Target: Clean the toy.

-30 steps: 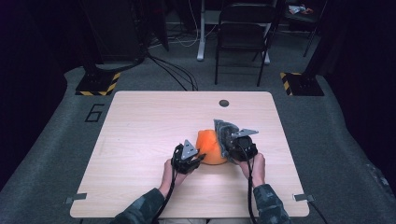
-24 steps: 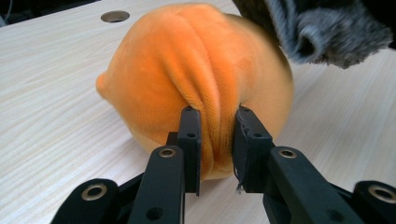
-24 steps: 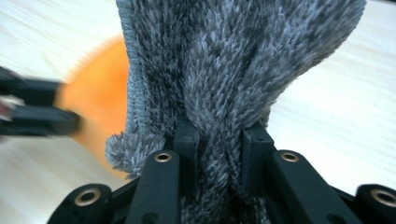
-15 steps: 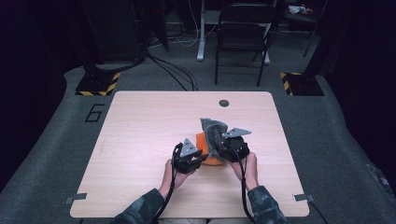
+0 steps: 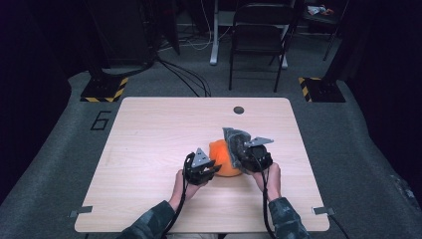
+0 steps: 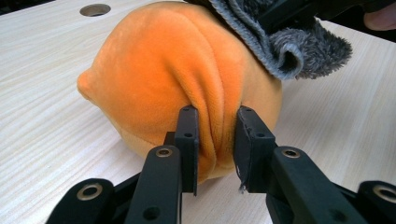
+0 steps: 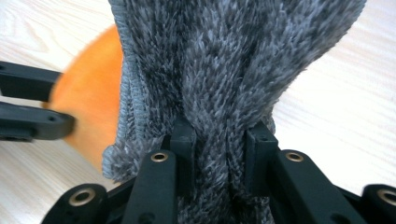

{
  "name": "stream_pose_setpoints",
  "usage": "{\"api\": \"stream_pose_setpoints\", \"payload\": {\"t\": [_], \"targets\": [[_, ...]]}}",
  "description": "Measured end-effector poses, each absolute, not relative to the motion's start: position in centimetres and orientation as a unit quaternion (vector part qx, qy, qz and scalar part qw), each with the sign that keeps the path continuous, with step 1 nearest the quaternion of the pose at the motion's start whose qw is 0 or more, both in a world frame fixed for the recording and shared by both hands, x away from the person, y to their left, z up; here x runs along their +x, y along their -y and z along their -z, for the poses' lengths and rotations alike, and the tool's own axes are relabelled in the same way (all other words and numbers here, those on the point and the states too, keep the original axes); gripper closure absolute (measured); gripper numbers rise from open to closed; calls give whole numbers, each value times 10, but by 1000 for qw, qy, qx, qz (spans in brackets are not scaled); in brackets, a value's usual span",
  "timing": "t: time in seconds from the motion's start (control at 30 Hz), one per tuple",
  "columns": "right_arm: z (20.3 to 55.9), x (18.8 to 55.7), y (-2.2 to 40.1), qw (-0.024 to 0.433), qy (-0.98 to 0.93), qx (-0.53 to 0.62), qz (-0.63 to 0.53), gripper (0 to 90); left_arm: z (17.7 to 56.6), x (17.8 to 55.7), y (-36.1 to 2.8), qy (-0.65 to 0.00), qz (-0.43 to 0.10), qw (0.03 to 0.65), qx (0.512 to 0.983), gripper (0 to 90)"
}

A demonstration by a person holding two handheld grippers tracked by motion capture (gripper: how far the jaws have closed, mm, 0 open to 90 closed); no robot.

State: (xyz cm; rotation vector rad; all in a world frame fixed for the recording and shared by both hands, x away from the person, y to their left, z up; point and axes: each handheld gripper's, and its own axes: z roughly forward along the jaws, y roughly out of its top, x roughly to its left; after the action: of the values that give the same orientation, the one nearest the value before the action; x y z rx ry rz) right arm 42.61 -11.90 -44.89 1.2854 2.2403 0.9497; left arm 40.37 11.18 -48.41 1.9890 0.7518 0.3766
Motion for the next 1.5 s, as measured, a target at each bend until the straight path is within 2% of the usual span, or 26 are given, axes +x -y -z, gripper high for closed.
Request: {"api": "stream_pose_setpoints", "payload": {"t": [0.33,0.63,0.77,0.93,1.07,1.17,1.27,1.3,1.43,1.5], "targets": [[469,433,135,190,-791,492,-310,696,484,405,-112,-307,-151,473,812,723],[499,441,145,162,-792,519,-277,694,488,409,-119,-331,-138,475,804,724],[485,440,148,179,-797,511,-268,707,487,408,-118,-330,-140,476,803,723],[447,433,155,188,-763,512,-346,720,487,408,-118,-326,-141,473,806,723],[422,421,124,190,-778,456,-388,722,486,406,-117,-323,-146,472,807,722],[429,419,99,177,-803,420,-382,710,486,405,-115,-320,-150,468,810,716],[447,420,95,181,-809,419,-370,707,487,405,-116,-315,-149,464,815,669],[448,421,99,170,-805,423,-380,706,487,405,-116,-314,-151,464,814,633],[451,422,105,163,-806,425,-379,703,483,403,-114,-315,-185,443,819,420],[453,423,105,166,-807,423,-377,702,487,404,-112,-313,-186,432,825,408]]}}
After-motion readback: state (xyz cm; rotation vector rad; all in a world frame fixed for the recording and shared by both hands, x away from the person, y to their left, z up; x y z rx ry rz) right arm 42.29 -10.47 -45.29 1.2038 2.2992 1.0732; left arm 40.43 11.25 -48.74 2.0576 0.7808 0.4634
